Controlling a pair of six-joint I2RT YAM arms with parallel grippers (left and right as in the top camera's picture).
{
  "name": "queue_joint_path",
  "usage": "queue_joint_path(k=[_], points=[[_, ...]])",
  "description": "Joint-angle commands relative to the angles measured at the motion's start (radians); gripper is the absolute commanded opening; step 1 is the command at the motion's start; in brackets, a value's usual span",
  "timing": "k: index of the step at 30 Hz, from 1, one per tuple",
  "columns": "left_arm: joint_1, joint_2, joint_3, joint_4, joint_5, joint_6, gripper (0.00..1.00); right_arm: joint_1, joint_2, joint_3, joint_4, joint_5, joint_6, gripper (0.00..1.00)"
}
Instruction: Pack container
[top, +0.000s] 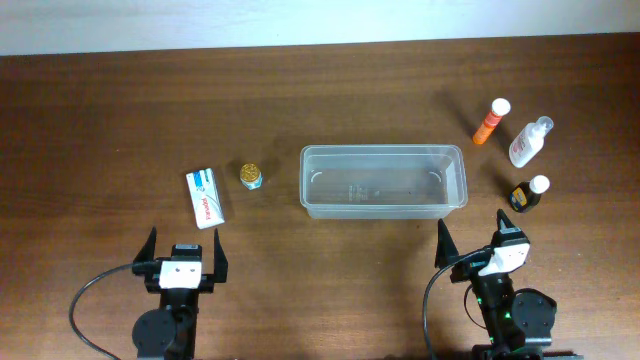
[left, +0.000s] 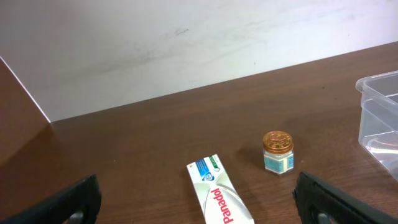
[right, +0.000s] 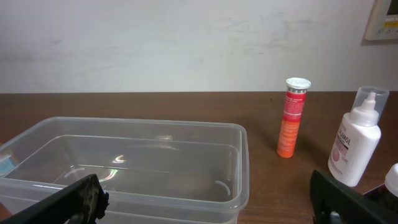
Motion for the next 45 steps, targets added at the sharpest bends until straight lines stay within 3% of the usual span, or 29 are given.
queue_joint_path(k=[1,26,32,39,45], points=[[0.007,-0.006,-0.005,-0.001,0.011,0.012,1.0,0.011,-0.011,-0.006,-0.004,-0.016,0.008,0.98],[0.007,-0.006,-0.005,-0.001,0.011,0.012,0.99,0.01,-0.011,-0.006,0.005,-0.011,0.008,0.98],[0.007,-0.006,-0.005,-0.001,0.011,0.012,1.0,0.01,-0.011,0.003,0.038,-0.097,0.008,0.99],[0.007,-0.006,-0.005,-0.001,0.011,0.012,1.0,0.008,-0.004,0.131,0.027,-0.095,-0.035,0.98],[0.007,-0.006,-0.005,-0.001,0.011,0.012,0.99,0.008,0.093,0.36,-0.142,0.023,-0.075,0.98]])
